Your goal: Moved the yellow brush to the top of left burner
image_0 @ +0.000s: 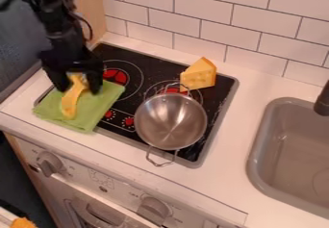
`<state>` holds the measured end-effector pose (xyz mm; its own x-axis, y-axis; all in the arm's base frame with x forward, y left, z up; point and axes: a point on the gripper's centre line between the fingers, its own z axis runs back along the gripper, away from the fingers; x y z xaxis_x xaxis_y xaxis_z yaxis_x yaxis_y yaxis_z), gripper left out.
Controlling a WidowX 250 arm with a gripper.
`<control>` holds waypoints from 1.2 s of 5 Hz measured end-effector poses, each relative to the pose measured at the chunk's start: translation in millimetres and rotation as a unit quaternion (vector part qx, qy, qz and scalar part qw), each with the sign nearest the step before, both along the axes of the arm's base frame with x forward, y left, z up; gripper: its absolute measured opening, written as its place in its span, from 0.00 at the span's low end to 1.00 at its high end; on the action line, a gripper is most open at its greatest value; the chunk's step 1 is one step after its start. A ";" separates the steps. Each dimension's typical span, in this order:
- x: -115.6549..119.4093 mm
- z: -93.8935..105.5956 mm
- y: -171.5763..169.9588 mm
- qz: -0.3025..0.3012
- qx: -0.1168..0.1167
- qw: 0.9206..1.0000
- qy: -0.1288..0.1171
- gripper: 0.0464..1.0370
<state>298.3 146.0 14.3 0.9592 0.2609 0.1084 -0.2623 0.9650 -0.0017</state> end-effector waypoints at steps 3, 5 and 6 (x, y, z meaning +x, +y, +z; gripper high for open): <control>-3.7 22.8 -7.4 -0.016 0.016 0.999 -0.030 0.52; -1.5 50.4 -12.3 -0.004 0.009 0.999 -0.040 0.52; 13.1 47.6 -12.2 0.012 0.001 1.000 -0.017 0.52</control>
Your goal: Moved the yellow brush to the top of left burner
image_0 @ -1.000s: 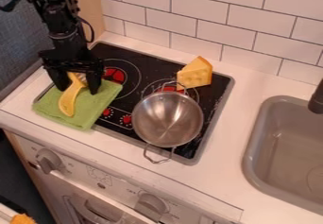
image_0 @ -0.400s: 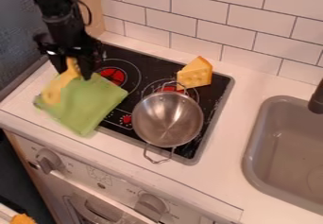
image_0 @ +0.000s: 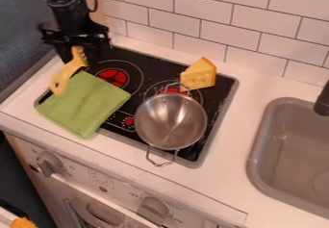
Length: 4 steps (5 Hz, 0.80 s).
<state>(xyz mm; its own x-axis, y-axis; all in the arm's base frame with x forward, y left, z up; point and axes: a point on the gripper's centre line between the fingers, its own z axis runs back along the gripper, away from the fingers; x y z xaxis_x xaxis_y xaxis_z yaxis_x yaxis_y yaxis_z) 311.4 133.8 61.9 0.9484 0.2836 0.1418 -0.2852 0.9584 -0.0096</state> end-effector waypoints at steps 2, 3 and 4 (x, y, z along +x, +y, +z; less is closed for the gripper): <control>40.1 -28.5 0.4 -0.007 -0.014 0.999 0.030 0.52; 57.1 -34.5 -3.4 -0.032 0.008 0.999 0.035 0.52; 73.5 -39.9 -5.8 -0.046 0.014 0.998 0.039 0.52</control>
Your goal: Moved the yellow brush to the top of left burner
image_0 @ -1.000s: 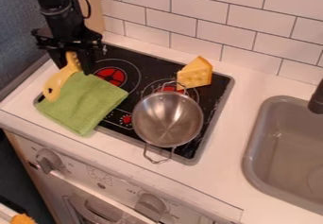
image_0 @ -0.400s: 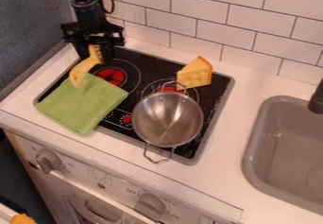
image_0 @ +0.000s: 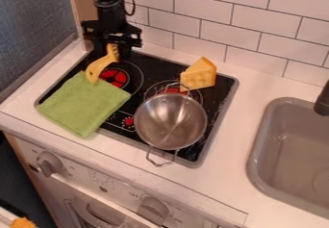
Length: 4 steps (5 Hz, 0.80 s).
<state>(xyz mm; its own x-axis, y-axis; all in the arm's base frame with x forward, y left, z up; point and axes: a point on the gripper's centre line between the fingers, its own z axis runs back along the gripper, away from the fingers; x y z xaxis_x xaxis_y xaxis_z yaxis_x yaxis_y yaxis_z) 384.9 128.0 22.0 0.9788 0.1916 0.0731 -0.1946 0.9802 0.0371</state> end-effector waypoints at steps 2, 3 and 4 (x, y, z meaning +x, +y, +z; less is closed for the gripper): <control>18.0 -2.1 0.5 0.002 -0.011 1.000 0.001 0.52; 16.2 -7.6 -0.5 0.004 -0.016 1.000 0.013 0.62; 16.9 -5.9 -1.6 0.009 -0.019 1.000 0.014 0.91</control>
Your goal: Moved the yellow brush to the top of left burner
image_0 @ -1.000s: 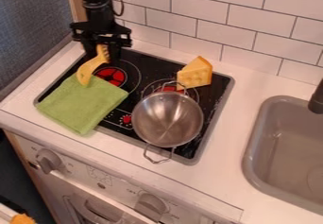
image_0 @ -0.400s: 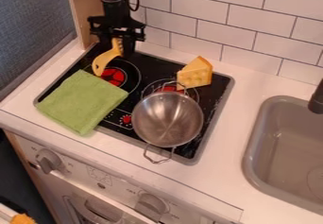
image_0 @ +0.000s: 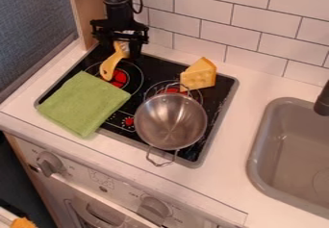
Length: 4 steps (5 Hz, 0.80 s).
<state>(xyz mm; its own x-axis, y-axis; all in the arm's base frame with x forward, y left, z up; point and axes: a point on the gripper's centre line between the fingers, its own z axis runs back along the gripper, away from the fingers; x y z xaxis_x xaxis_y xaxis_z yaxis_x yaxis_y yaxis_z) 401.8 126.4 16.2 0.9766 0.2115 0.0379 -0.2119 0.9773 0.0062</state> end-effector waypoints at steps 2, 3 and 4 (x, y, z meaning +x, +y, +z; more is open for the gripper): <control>-9.9 60.6 -18.4 -0.026 0.011 0.999 -0.045 0.97; -37.0 90.5 -30.0 -0.036 0.001 0.998 -0.058 0.96; -56.9 86.6 -31.1 -0.032 -0.006 0.998 -0.049 0.96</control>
<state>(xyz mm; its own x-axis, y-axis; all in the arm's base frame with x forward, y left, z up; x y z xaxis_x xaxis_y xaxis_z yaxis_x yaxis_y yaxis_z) 345.0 95.3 102.8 0.9800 0.1490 0.1320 -0.1471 0.9888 -0.0243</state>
